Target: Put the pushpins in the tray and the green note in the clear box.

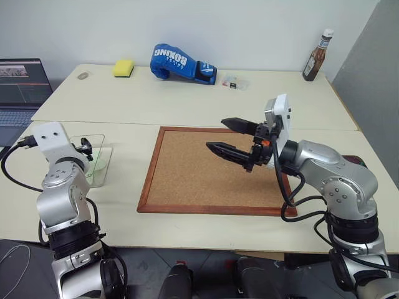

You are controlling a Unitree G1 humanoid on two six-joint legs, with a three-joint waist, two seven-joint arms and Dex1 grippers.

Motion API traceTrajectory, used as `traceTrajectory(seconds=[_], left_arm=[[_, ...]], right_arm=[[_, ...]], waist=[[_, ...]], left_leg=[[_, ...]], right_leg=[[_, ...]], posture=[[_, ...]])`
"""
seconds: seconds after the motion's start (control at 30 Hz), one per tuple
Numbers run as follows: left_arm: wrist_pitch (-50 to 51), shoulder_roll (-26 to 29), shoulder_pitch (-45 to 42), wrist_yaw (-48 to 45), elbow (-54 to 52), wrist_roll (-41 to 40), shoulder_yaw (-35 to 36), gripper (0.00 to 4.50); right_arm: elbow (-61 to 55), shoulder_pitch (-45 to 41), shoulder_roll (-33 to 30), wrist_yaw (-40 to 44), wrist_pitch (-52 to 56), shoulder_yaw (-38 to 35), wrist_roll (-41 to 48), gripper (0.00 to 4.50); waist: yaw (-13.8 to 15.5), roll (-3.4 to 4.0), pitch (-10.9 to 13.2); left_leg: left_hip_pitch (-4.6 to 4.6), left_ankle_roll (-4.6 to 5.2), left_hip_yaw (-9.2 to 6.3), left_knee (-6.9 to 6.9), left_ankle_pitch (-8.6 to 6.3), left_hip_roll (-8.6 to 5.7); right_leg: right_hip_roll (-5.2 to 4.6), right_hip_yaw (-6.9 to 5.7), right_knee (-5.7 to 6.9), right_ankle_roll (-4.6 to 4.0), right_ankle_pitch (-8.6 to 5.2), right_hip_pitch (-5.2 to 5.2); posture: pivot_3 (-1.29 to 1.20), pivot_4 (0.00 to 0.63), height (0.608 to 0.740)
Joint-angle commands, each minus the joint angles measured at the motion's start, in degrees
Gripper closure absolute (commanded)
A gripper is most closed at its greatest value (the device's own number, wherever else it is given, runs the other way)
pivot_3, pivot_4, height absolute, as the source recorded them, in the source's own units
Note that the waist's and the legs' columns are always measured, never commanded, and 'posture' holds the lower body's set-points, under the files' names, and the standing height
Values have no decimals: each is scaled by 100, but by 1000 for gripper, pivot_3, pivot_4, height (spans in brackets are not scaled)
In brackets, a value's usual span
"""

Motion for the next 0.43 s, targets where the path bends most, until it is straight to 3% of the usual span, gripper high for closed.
traceTrajectory(seconds=[0.03,0.13,0.27,0.43], left_arm=[[-724,99,136,-456,-705,41,-638,465],[-910,-176,499,-813,-1394,-137,-1244,10],[-1047,-859,1313,-700,-2213,-166,-1813,10],[-1255,-1416,2216,-501,-2336,49,-2332,10]], right_arm=[[-333,162,128,-880,64,-237,-312,0],[-419,526,114,-1680,2,-148,-1100,0],[-593,1374,145,-2414,-511,-21,-2151,0],[-523,2517,497,-2763,-1458,134,-2907,0]], waist=[[12,-2,-1],[17,-3,-2],[13,-4,-3],[-24,-4,-3]], left_leg=[[0,0,0,0,0,1],[-1,-1,3,0,0,-1],[-3,-2,19,-2,-1,-8],[5,-2,26,-10,-2,1]], right_leg=[[0,0,0,0,0,0],[-2,3,-3,0,0,0],[-15,14,-6,0,0,-1],[-5,20,-5,-1,-3,-6]], posture=[[0,150,740],[0,150,740],[0,150,740],[0,150,740]])
